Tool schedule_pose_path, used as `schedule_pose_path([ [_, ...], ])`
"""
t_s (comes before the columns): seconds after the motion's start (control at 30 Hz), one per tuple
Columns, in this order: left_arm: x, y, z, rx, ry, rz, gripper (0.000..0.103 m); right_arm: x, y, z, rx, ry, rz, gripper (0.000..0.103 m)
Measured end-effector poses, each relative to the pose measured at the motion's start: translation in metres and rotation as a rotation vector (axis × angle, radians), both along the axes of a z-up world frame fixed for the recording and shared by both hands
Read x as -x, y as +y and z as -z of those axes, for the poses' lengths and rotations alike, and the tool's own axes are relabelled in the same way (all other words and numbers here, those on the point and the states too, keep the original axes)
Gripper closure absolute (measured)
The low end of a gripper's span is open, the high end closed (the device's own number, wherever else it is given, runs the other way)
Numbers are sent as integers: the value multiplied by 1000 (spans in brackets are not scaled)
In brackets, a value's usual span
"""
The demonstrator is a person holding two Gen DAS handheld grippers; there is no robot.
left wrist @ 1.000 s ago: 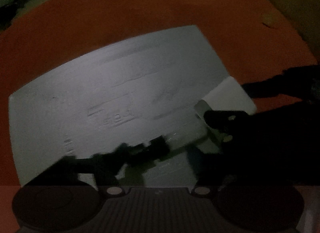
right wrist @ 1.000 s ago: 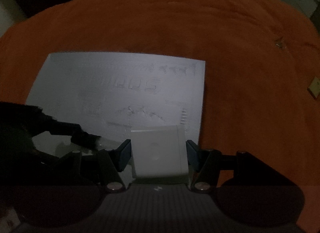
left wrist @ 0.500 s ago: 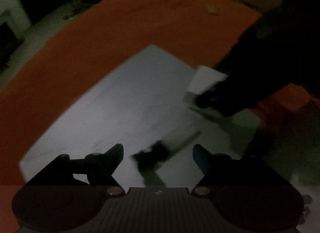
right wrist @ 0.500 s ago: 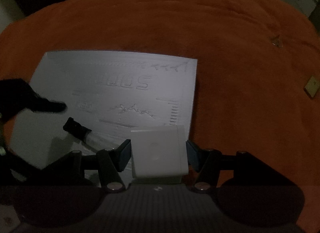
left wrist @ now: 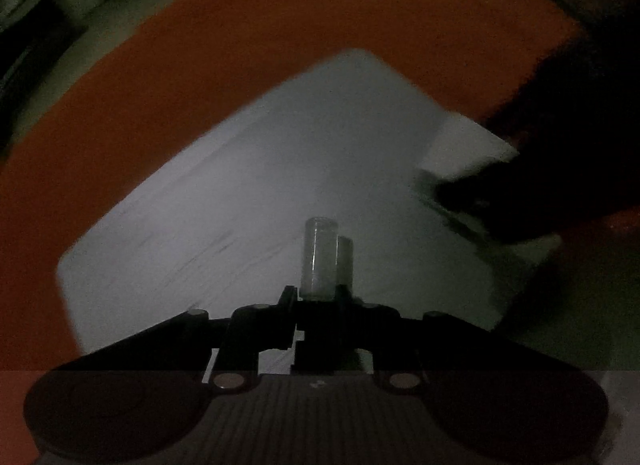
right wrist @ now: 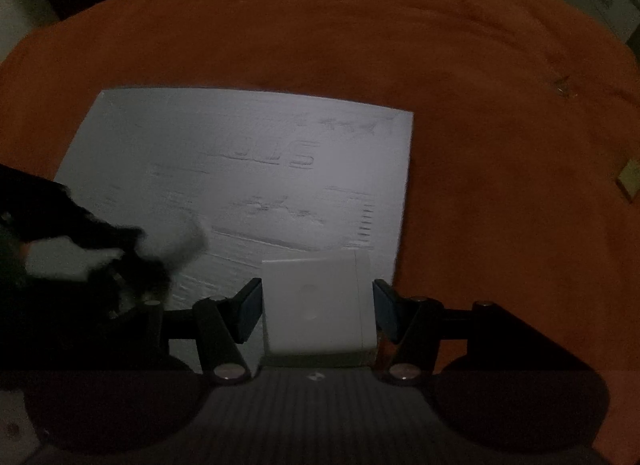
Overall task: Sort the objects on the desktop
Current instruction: 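Grasp the clear black-capped tube with the left tool while the right tool holds the charger, then carry the tube with the left tool while the right tool carries the charger over the box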
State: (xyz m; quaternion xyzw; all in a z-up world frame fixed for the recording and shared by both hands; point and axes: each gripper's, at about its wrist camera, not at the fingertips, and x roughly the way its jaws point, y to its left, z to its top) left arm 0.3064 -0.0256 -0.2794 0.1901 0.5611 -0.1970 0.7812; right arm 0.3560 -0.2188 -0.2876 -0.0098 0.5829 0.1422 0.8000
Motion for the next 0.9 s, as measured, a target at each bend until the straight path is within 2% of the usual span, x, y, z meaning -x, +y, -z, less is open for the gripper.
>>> schedule_pose_path([
  [0.17,4,43,-21,80,-36,-107,87,2,16,-1,27,-18,-24,42],
  [0.33,3,66,-40,156,-75,-204,87,11,35,-15,44,-50,-58,43],
  [0.53,30,71,-75,202,-118,-182,87,30,51,-40,24,-88,-98,43],
  [0.7,46,76,-87,291,-130,-196,87,44,58,-59,28,-123,-91,43],
  [0.9,67,83,-99,372,-137,-206,87,62,61,-96,-18,-168,-86,43],
])
